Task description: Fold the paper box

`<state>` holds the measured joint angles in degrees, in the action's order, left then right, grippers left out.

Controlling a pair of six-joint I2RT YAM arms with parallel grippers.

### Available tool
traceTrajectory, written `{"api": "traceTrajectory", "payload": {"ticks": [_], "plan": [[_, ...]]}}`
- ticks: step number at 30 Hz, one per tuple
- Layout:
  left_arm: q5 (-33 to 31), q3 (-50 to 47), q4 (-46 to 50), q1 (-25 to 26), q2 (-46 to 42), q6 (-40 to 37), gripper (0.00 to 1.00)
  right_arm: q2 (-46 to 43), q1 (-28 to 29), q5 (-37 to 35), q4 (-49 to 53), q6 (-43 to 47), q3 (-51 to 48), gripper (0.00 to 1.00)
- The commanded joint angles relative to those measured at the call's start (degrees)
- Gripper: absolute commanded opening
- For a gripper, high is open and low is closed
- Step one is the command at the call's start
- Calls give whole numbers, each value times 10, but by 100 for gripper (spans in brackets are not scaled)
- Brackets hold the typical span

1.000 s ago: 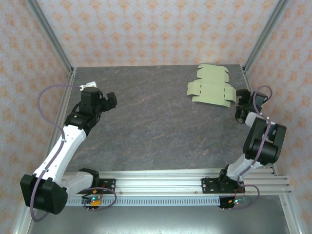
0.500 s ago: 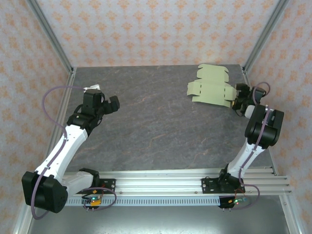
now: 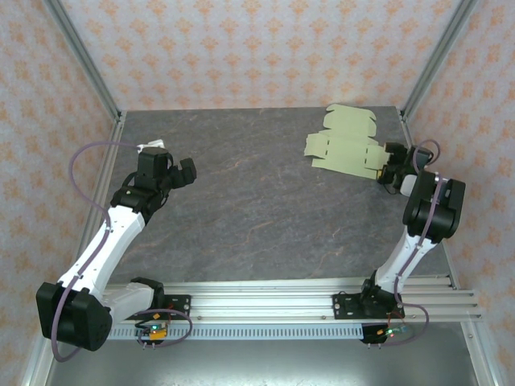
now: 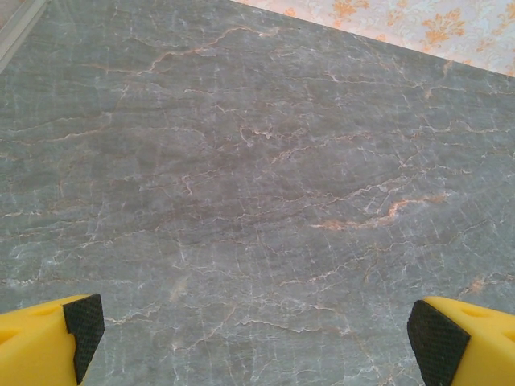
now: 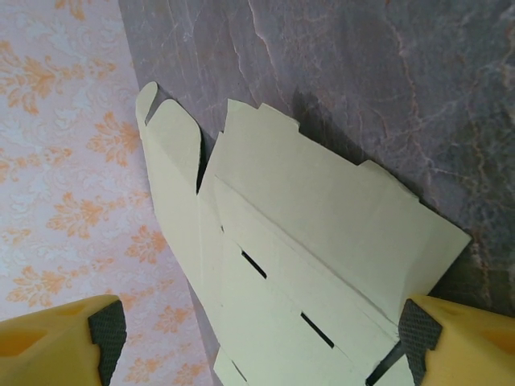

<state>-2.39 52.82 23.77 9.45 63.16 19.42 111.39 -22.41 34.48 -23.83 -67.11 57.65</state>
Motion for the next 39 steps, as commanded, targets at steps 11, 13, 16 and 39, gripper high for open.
{"api": "traceTrajectory", "payload": {"ticks": [11, 13, 16, 39], "plan": [[-36, 8, 22, 4, -8, -15, 100, -27, 16, -40, 30, -20, -20, 90], [-36, 6, 20, 3, -9, -14, 100, -4, 20, -24, -23, -44, -15, 85], [-26, 11, 16, 4, -7, -18, 100, 13, 28, -25, -67, -71, -16, 75], [-37, 9, 21, 4, -12, -16, 100, -16, 41, -12, -220, 52, -32, 5]]}}
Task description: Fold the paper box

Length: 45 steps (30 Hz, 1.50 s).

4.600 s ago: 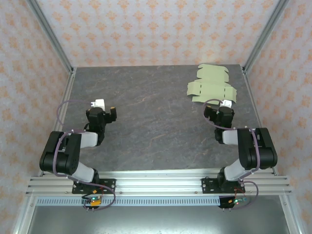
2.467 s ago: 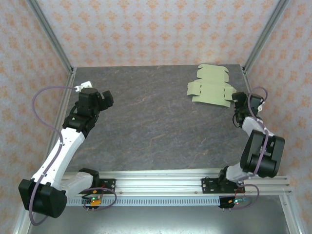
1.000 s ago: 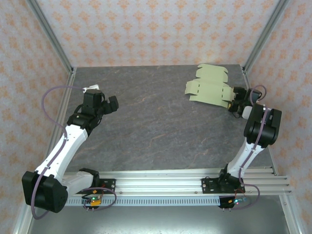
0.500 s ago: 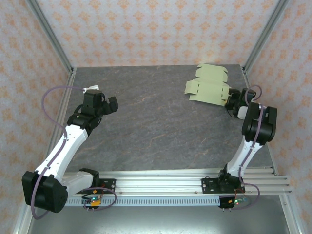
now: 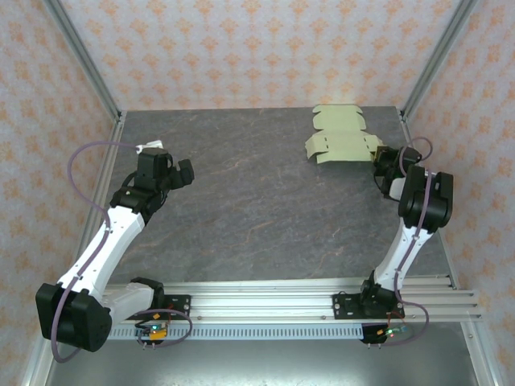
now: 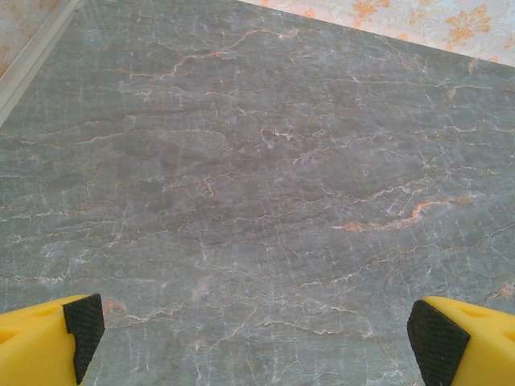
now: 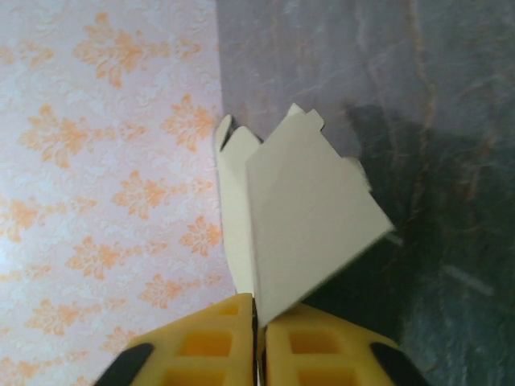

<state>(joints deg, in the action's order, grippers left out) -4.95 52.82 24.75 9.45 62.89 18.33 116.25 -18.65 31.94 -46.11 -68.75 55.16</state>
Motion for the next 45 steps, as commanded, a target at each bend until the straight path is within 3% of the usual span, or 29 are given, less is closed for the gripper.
{"api": "traceTrajectory", "payload": {"ticks": [1, 5, 10, 15, 20, 24, 30, 34, 37, 41, 45], "plan": [[-12, 8, 12, 4, -9, -3, 100, -79, 5, 18, 15, 85, -7, 4], [0, 10, 5, 4, -9, -4, 100, -150, 19, 36, 92, 171, -8, 4], [-7, 5, 4, 4, -9, 8, 100, -263, 77, 12, 283, 356, 17, 4], [-2, 8, -10, 3, 9, 10, 100, -346, 187, -83, 498, 611, 95, 4], [24, 4, -5, 2, 37, 53, 100, -382, 323, -180, 593, 777, 110, 4], [46, -8, -19, 2, 40, 72, 100, -384, 459, -270, 604, 853, 87, 18], [45, -7, -17, 0, 42, 64, 100, -359, 587, -262, 599, 828, 61, 45], [56, -18, -20, 0, 48, 75, 100, -372, 595, -223, 579, 769, 40, 55], [111, -15, -26, 1, 67, 94, 100, -399, 587, -279, 574, 749, 25, 69], [205, -41, -81, 14, 84, 160, 100, -398, 476, -275, 622, 691, 44, 74], [221, -59, -132, 62, 101, 184, 100, -365, 356, -295, 685, 683, 73, 75]]}}
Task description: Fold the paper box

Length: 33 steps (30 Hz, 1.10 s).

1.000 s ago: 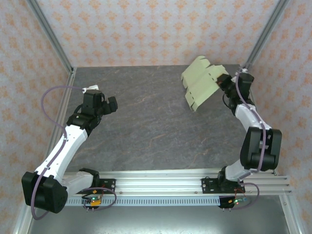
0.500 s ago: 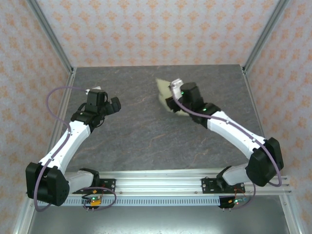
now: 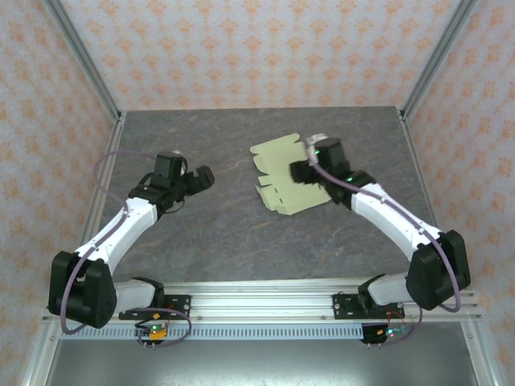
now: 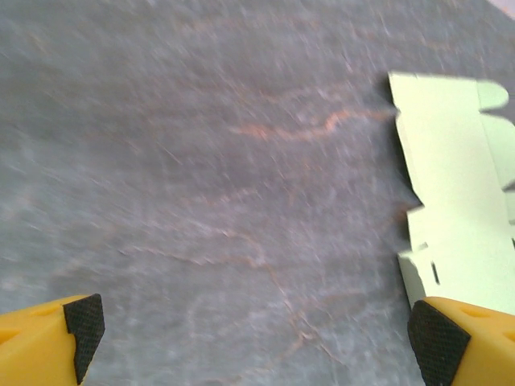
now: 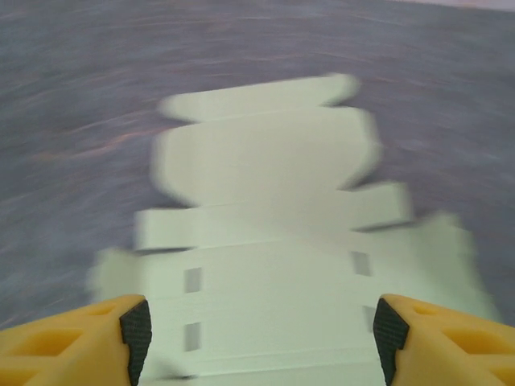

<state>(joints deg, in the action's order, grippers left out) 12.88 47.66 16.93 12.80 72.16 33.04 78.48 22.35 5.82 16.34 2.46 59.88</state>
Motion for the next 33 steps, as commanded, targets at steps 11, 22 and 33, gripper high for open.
{"api": "traceTrajectory", "payload": {"ticks": [11, 22, 33], "plan": [[69, 22, -97, 133, 142, 64, 100, 260, -174, 68, 182, 39, 167, 72], [29, 80, -16, 115, 129, 22, 100, 358, -148, 144, 228, 129, 245, 25], [41, 76, 35, 0, 34, -7, 100, 315, -62, 98, 248, 273, 237, 9]]}}
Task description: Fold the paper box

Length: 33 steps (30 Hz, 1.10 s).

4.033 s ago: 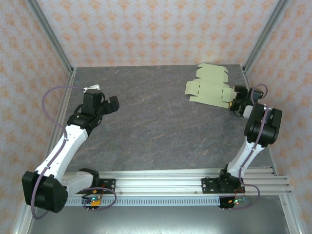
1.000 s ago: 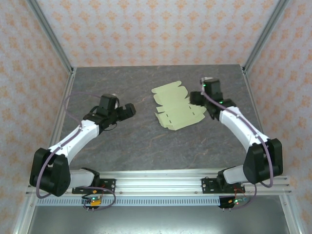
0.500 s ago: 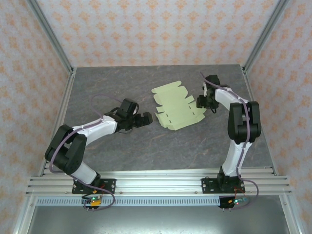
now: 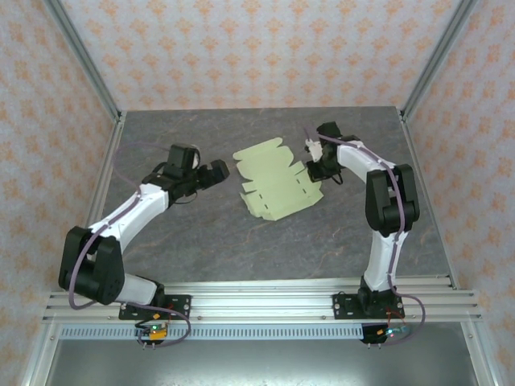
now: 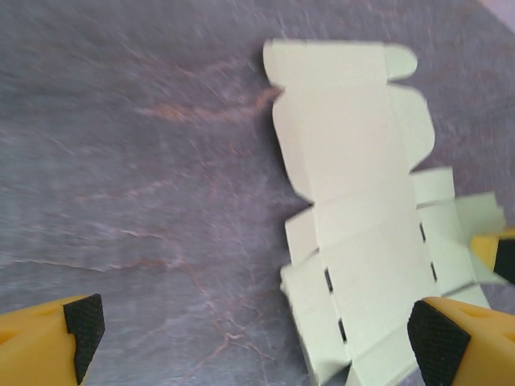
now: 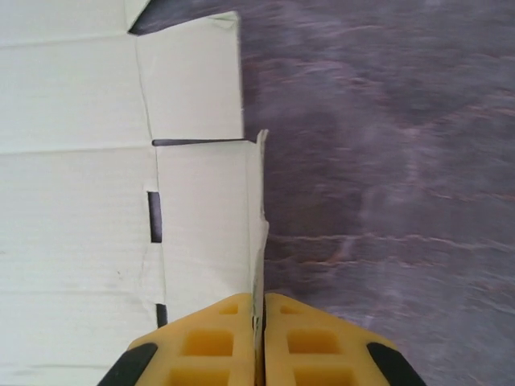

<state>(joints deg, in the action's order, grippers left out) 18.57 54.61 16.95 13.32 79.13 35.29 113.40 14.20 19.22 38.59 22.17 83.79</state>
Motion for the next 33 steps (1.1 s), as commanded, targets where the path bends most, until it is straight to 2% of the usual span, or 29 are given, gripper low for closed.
{"api": "traceTrajectory", "payload": {"ticks": [1, 4, 7, 9, 10, 12, 14, 16, 18, 21, 23, 25, 27, 29, 31, 32, 33], "plan": [[-23, 3, 30, -7, -46, -40, 100, -39, 26, -51, 30, 100, 1, 9], [-39, 7, 37, -6, -60, -64, 100, -49, 40, -44, 49, 201, 7, 11], [-36, 7, 31, -7, -68, -67, 100, -53, 56, 2, 106, 427, 22, 11], [-37, -2, 16, -6, -69, -67, 100, -57, 73, -16, 65, 501, 16, 12], [-40, -3, 13, -6, -68, -64, 100, -55, 82, -19, 40, 519, 14, 15], [-39, -4, 7, -7, -59, -50, 100, -39, 106, -25, -5, 545, 26, 31], [-17, -15, -18, -7, -51, -15, 100, -15, 127, -45, -46, 537, 48, 42], [-2, -34, -52, -7, -42, 6, 100, -1, 142, -64, -86, 502, 66, 45], [-1, -44, -68, -7, -32, 16, 100, -8, 147, -80, -129, 417, 74, 47], [2, -47, -84, -1, -25, 22, 100, -35, 143, -150, -121, 227, 93, 48], [-2, -48, -98, 11, -23, 9, 100, -68, 131, -167, -85, 94, 80, 48], [-13, -33, -104, 29, -11, -24, 100, -111, 107, -122, -44, -3, 33, 48], [-26, -9, -107, 54, 10, -73, 100, -160, 78, -70, -39, -48, -37, 48], [-25, 22, -119, 82, 44, -127, 100, -200, 45, -60, -39, -106, -95, 49], [7, 60, -139, 109, 95, -200, 99, -234, 6, -62, -31, -190, -130, 49], [50, 77, -153, 118, 125, -239, 100, -248, -10, -63, -33, -225, -145, 49], [142, 100, -165, 121, 164, -292, 100, -267, -24, -83, -44, -268, -166, 49]]}}
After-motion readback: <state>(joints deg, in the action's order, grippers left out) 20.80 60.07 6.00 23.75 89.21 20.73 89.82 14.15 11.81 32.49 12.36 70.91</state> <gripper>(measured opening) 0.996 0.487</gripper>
